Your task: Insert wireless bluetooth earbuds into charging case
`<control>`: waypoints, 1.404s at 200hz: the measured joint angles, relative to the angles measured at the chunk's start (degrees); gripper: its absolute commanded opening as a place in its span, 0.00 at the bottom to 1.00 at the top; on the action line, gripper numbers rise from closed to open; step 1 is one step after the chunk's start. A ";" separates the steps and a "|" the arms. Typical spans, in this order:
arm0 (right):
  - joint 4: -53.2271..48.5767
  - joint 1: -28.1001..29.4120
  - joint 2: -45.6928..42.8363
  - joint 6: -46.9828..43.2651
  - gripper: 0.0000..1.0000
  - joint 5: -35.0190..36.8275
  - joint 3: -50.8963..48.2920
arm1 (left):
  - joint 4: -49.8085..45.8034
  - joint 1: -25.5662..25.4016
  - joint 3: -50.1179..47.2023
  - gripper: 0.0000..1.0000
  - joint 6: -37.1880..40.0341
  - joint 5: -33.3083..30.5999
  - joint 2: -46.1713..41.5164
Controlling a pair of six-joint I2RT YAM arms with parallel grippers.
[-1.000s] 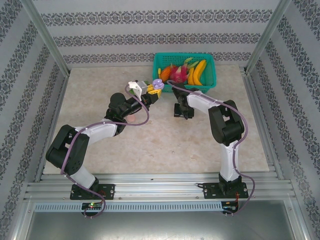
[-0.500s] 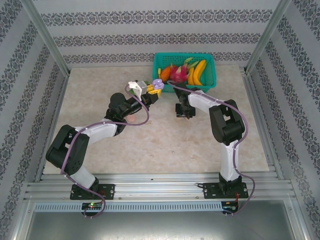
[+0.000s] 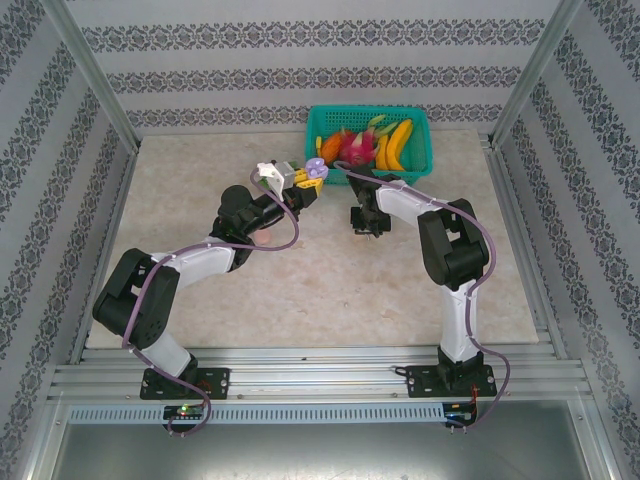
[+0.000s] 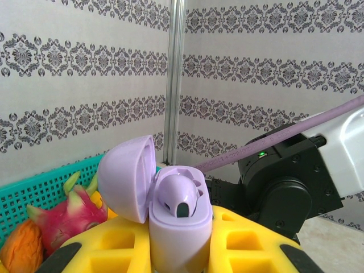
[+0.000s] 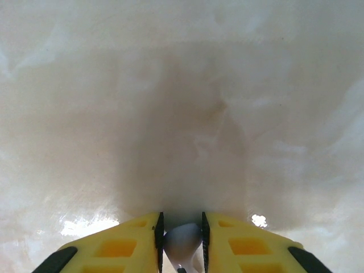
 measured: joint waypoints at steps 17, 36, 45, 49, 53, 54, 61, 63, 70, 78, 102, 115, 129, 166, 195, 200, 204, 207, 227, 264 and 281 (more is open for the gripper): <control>0.00 0.00 0.00 0.02 0.21 0.02 0.00 | 0.00 0.00 0.07 0.00 -0.02 0.00 0.00; 0.02 0.00 -0.11 0.04 0.20 0.00 0.00 | 0.00 0.00 0.17 0.00 -0.11 0.00 0.02; 0.22 0.00 -0.28 0.09 0.20 0.00 -0.22 | 0.00 0.00 0.24 0.00 -0.20 0.00 0.04; 0.42 0.00 -0.42 0.13 0.20 0.00 -0.44 | 0.00 0.00 0.28 0.00 -0.20 0.00 0.07; 0.55 0.00 -0.59 0.22 0.20 0.00 -0.61 | 0.00 0.00 0.33 0.00 -0.20 0.00 0.09; 0.61 0.00 -0.61 0.20 0.20 0.00 -0.66 | 0.00 0.00 0.35 0.00 -0.20 0.00 0.09; 1.16 0.00 -0.94 0.26 0.20 0.00 -1.22 | 0.00 0.00 0.44 0.00 -0.22 0.00 0.11; 1.31 0.00 -1.05 0.28 0.20 0.00 -1.42 | 0.00 0.00 0.48 0.00 -0.22 0.00 0.13; 1.84 0.00 -1.49 0.46 0.19 0.00 -2.03 | 0.00 0.00 0.52 0.00 -0.22 0.00 0.13; 2.27 0.00 -2.12 0.66 0.19 0.00 -2.86 | 0.00 0.00 0.59 0.00 -0.22 0.00 0.13; 3.43 0.00 -3.93 1.53 0.19 0.00 -4.87 | 0.00 0.00 0.63 0.00 -0.20 0.00 0.15; 4.11 0.00 -5.40 1.97 0.19 0.02 -5.86 | 0.00 0.00 0.66 0.00 -0.20 0.00 0.15; 4.76 0.00 -7.30 2.23 0.19 0.02 -6.73 | -0.02 0.00 0.68 0.00 -0.20 0.00 0.15; 6.64 0.00 -13.68 3.34 0.18 0.24 -8.81 | -0.04 0.00 1.05 0.00 -0.17 0.02 0.15; 7.54 0.00 -19.45 3.74 0.18 0.28 -10.01 | -0.07 0.00 1.53 0.00 -0.15 0.04 0.15; 7.58 0.00 -20.57 3.74 0.18 0.28 -10.10 | -0.07 0.00 1.60 0.00 -0.15 0.04 0.15; 7.63 0.00 -21.31 3.76 0.18 0.31 -10.16 | -0.07 0.00 1.64 0.00 -0.15 0.07 0.15; 7.78 0.00 -22.14 3.76 0.18 0.31 -10.27 | -0.07 0.00 1.68 0.00 -0.15 0.07 0.15; 8.04 -0.02 -26.84 4.02 0.19 0.37 -10.51 | -0.15 0.00 1.92 0.00 -0.13 0.37 0.15; 8.31 -0.28 -34.58 4.42 0.19 0.37 -10.36 | -1.03 0.00 3.10 0.00 0.15 2.29 0.20; 8.41 -0.28 -37.13 4.57 0.19 0.26 -9.92 | -1.66 0.00 3.82 0.00 0.22 3.39 0.33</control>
